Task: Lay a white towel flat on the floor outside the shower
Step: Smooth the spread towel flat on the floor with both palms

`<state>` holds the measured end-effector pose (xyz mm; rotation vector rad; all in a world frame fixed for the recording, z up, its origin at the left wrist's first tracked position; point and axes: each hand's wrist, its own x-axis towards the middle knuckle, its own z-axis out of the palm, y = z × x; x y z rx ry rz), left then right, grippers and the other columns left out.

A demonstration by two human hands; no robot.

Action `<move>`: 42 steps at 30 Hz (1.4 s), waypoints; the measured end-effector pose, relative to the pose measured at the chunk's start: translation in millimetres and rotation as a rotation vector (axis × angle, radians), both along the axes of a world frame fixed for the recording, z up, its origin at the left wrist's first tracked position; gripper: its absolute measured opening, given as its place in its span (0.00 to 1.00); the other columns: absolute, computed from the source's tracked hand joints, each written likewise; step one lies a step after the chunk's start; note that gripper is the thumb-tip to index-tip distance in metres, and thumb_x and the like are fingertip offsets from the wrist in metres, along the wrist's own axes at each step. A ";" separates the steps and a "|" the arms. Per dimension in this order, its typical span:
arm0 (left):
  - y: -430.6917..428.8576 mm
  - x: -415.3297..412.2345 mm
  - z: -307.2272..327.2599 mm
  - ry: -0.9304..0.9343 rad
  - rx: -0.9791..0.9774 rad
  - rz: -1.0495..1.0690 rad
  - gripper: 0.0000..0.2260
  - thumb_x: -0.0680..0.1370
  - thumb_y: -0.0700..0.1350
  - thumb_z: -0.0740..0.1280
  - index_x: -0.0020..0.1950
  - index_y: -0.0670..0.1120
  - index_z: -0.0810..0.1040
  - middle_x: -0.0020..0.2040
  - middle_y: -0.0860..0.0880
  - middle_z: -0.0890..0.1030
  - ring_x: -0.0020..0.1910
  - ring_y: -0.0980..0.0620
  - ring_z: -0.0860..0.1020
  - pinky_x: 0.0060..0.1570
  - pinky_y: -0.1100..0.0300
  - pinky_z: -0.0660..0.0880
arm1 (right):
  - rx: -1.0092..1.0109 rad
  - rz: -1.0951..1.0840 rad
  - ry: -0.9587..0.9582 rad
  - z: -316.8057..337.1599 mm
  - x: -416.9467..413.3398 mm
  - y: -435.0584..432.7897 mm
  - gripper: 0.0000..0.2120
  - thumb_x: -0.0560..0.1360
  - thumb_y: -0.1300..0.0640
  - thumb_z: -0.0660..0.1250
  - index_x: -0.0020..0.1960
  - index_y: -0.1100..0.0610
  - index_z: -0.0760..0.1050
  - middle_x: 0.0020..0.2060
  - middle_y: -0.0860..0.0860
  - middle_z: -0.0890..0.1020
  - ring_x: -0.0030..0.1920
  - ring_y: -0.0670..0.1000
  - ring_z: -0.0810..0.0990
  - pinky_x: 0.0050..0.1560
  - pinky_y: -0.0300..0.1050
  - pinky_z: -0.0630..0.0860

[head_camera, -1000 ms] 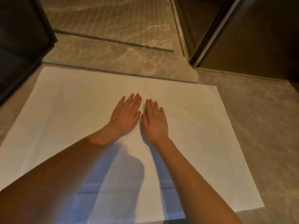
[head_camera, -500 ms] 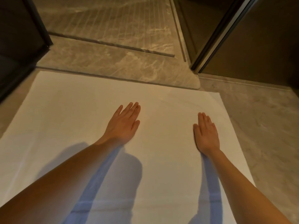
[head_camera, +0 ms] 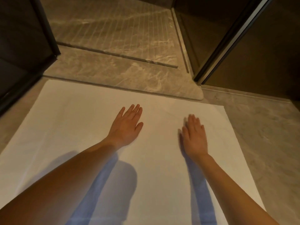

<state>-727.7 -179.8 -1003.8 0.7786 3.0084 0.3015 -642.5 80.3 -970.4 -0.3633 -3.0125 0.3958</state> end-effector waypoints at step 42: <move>113.8 69.2 5.6 0.014 -0.012 -0.300 0.31 0.79 0.56 0.38 0.79 0.42 0.52 0.79 0.47 0.50 0.79 0.48 0.51 0.76 0.53 0.42 | -0.003 0.155 -0.082 -25.3 54.8 67.7 0.29 0.82 0.44 0.44 0.80 0.51 0.46 0.79 0.46 0.50 0.79 0.47 0.44 0.77 0.44 0.41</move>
